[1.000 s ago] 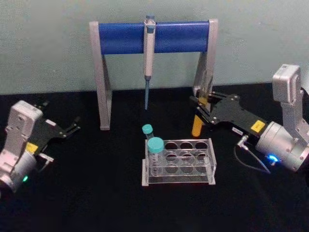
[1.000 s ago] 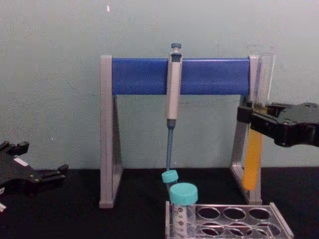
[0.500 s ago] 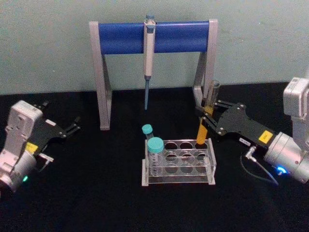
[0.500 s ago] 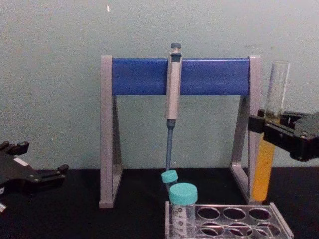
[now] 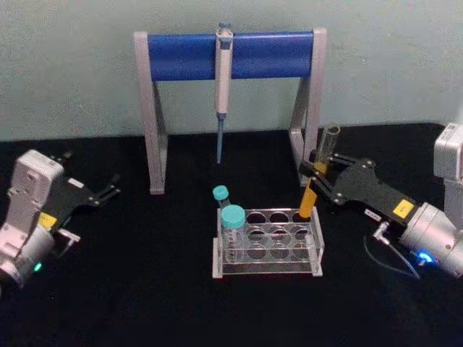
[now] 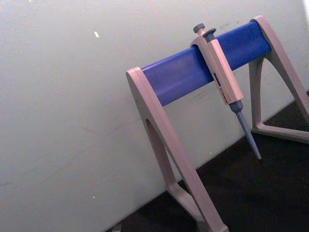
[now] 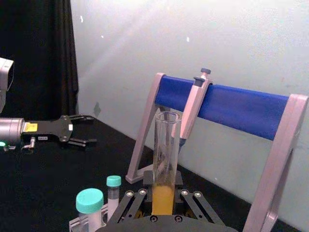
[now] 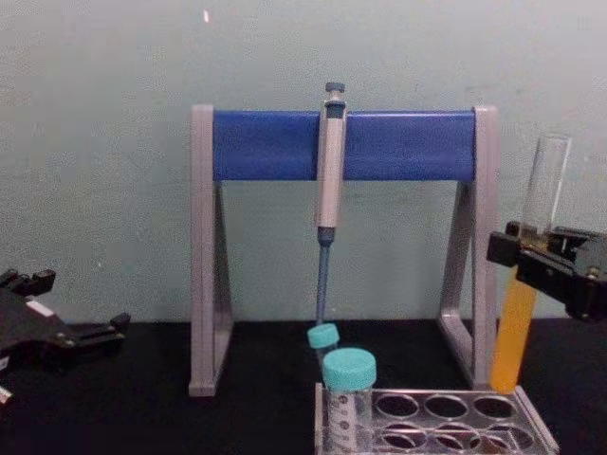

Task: Pick up the test tube from the test tube rack, shake it, then place it back into the test tube rack.

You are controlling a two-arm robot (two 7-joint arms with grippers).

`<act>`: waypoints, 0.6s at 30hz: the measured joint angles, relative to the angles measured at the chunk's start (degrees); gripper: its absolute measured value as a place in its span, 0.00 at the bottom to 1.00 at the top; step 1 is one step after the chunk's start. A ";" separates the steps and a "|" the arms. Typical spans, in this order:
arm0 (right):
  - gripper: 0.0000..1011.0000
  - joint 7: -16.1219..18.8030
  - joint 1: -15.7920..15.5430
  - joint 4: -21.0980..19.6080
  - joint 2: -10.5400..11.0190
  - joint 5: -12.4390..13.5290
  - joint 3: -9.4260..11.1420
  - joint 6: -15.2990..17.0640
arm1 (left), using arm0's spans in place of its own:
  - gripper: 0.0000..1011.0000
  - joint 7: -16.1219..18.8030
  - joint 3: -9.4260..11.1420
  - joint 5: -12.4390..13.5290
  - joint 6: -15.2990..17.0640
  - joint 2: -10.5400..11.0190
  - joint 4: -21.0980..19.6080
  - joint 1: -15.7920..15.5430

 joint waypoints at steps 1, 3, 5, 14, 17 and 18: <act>0.23 0.16 0.16 0.36 -0.11 0.17 0.01 -0.06 | 0.99 0.00 0.00 0.00 0.00 0.00 -0.01 0.00; 0.23 0.27 0.27 0.63 -0.19 0.25 0.01 -0.11 | 0.99 0.00 0.00 0.00 0.00 0.00 0.00 0.00; 0.23 0.34 0.36 0.95 -0.27 0.27 -0.02 -0.16 | 0.99 0.00 0.00 0.00 0.00 0.00 0.00 0.00; 0.23 0.85 0.72 2.20 -0.52 0.32 -0.45 -0.48 | 0.99 0.00 0.00 0.00 0.00 0.00 0.00 0.00; 0.23 0.90 0.90 2.53 -0.59 0.22 -0.64 -0.50 | 0.99 0.00 0.00 0.00 0.00 0.00 0.00 0.00; 0.23 0.91 0.94 2.62 -0.61 0.18 -0.68 -0.51 | 0.99 0.00 0.00 0.00 0.00 0.00 -0.01 0.00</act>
